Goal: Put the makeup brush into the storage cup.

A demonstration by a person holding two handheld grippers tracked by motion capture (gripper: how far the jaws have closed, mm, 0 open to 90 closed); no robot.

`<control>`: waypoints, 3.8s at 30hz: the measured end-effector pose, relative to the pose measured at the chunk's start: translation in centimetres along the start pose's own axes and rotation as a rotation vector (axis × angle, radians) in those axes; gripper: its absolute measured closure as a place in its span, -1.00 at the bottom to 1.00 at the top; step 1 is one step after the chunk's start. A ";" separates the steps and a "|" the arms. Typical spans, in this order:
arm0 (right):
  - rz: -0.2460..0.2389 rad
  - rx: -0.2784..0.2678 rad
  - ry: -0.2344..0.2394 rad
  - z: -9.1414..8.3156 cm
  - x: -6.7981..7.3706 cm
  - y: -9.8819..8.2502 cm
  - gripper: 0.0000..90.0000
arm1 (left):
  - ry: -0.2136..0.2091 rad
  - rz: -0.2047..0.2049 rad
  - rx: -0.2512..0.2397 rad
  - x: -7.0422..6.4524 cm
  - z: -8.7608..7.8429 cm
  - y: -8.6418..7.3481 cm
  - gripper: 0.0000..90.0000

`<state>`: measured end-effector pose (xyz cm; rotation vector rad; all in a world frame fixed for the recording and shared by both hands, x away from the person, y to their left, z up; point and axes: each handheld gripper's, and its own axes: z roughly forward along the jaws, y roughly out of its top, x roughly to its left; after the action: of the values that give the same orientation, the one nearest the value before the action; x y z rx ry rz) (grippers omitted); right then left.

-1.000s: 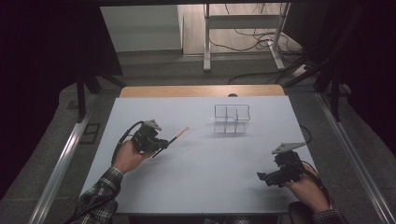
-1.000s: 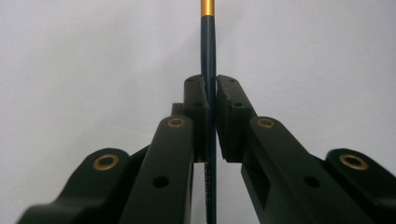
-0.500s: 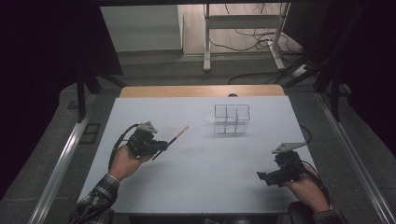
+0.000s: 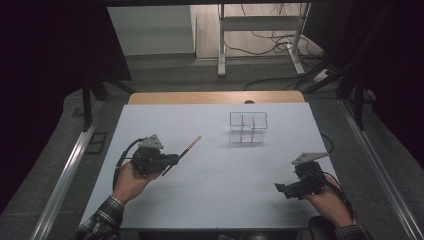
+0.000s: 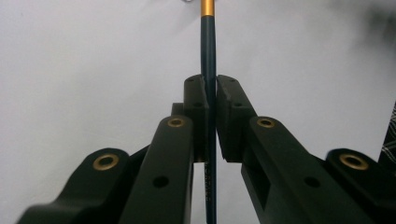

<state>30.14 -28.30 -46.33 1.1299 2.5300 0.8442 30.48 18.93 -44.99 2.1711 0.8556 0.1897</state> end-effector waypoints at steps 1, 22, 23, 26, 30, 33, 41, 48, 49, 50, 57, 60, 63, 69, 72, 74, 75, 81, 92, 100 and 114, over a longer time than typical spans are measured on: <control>0.013 -0.003 0.008 0.0 0.0 0.0 -1.00 | -0.003 0.004 -0.002 -0.4 -0.1 -0.1 0.86; 0.007 -0.041 0.015 -0.3 0.2 0.3 -1.00 | -0.022 0.018 -0.022 -3.6 -1.3 -1.2 0.86; 0.003 -0.050 0.016 -0.3 0.2 0.3 -1.00 | -0.020 0.020 -0.020 -3.6 -1.2 -1.2 0.86; 0.002 -0.063 0.023 -0.3 0.3 0.5 -1.00 | -0.027 0.022 -0.022 -3.5 -1.0 -1.1 0.86; -0.007 -0.086 0.039 -0.3 0.6 0.7 -1.00 | -0.040 0.021 -0.027 -3.5 -0.9 -1.0 0.86; -0.022 -0.098 0.072 -0.2 1.1 1.1 -0.97 | -0.060 0.019 -0.035 -3.5 -0.6 -0.8 0.86; -0.052 -0.120 0.131 0.1 2.1 1.9 -0.97 | -0.090 0.032 -0.029 -3.6 0.3 -0.5 0.86; -0.032 -0.141 0.171 0.5 2.5 2.7 -1.00 | -0.109 0.031 -0.034 -3.5 0.7 -0.3 0.86; -0.029 -0.143 0.174 0.5 2.6 2.9 -1.00 | -0.113 0.030 -0.036 -3.5 0.8 -0.3 0.86; -0.023 -0.147 0.182 0.6 2.7 3.0 -1.00 | -0.113 0.031 -0.036 -3.5 0.8 -0.2 0.86; 0.003 -0.185 0.211 1.0 3.4 4.1 -1.00 | -0.125 0.038 -0.044 -3.7 1.0 0.0 0.86; 0.037 -0.181 0.237 1.3 3.5 4.3 -1.00 | -0.129 0.039 -0.047 -3.8 1.1 0.0 0.86; 0.061 -0.190 0.271 1.4 3.8 4.7 -1.00 | -0.133 0.044 -0.046 -3.9 1.2 0.1 0.86; 0.019 -0.198 0.278 2.1 4.6 5.5 -1.00 | -0.143 0.045 -0.046 -4.1 1.4 0.2 0.86; 0.012 -0.189 0.285 2.4 5.0 5.8 -1.00 | -0.145 0.047 -0.044 -4.1 1.5 0.2 0.86; -0.001 -0.184 0.288 2.6 5.5 6.2 -1.00 | -0.145 0.052 -0.044 -4.1 1.6 0.2 0.86; -0.002 -0.181 0.289 2.7 5.7 6.3 -1.00 | -0.144 0.053 -0.044 -4.1 1.6 0.2 0.85; -0.001 -0.189 0.318 3.3 6.3 7.1 -1.00 | -0.146 0.053 -0.050 -4.2 1.7 0.3 0.85; 0.026 -0.231 0.373 4.2 7.0 7.9 -1.00 | -0.150 0.063 -0.044 -4.4 2.2 0.5 0.86; 0.056 -0.246 0.403 4.8 7.7 8.8 -1.00 | -0.157 0.070 -0.043 -4.6 2.5 0.7 0.85; 0.085 -0.225 0.456 6.0 9.3 10.3 -0.97 | -0.182 0.084 -0.062 -5.2 2.9 1.0 0.86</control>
<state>32.72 -13.48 -44.88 1.0755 2.6459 1.5172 28.18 13.36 -45.53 2.1305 0.6479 0.0576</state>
